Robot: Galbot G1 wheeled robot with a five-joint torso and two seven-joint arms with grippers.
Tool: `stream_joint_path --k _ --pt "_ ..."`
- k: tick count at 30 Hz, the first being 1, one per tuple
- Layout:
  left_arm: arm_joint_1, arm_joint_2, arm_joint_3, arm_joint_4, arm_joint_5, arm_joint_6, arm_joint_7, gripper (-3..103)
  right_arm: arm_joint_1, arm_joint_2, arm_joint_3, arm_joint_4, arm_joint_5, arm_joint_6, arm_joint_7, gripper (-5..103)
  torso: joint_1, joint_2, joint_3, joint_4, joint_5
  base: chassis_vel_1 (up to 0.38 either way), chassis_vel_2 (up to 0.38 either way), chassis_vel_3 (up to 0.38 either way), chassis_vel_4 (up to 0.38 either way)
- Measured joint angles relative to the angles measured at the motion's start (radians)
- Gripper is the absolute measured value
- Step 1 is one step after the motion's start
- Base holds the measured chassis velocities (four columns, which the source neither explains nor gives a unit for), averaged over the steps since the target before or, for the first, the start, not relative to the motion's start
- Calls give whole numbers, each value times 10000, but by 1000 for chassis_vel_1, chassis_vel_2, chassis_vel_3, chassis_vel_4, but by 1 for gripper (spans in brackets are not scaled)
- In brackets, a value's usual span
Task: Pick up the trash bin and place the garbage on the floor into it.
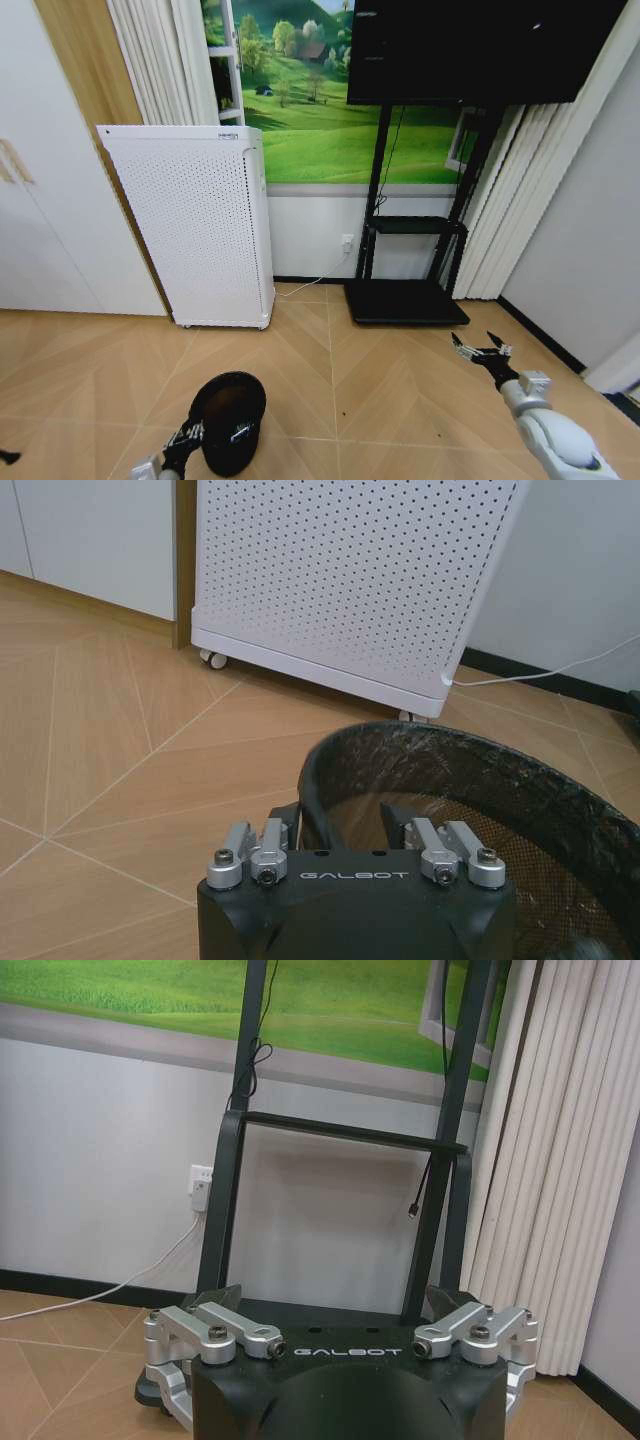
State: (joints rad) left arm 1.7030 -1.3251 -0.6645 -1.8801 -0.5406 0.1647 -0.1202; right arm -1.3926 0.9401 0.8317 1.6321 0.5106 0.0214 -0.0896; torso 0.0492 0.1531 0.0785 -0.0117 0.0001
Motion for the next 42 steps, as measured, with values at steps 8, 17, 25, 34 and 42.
stream_joint_path --k 8,17,25,34,42 --pt "186 146 -332 -715 425 20 250 89 0 0 0 0 0 0 0 100 0 0 0 0 -2 0 0 0 0" --pt "-82 584 -1454 -1799 1835 -268 656 100 0 0 0 0 0 0 -1 100 0 0 0 1 -1 0 0 0 0" --pt "-1580 1294 -1709 -1759 1265 -433 371 100 0 0 0 0 0 0 0 100 0 0 0 -1 -2 0 0 0 0" --pt "-2603 1467 -1120 -1135 730 -830 421 100 0 0 0 0 0 0 0 100 0 2 0 3 -1 0 0 0 0" --pt "-3650 1388 -349 -541 808 -915 412 100 0 0 0 0 0 0 0 100 1 2 1 -1 -1 0 0 0 0"
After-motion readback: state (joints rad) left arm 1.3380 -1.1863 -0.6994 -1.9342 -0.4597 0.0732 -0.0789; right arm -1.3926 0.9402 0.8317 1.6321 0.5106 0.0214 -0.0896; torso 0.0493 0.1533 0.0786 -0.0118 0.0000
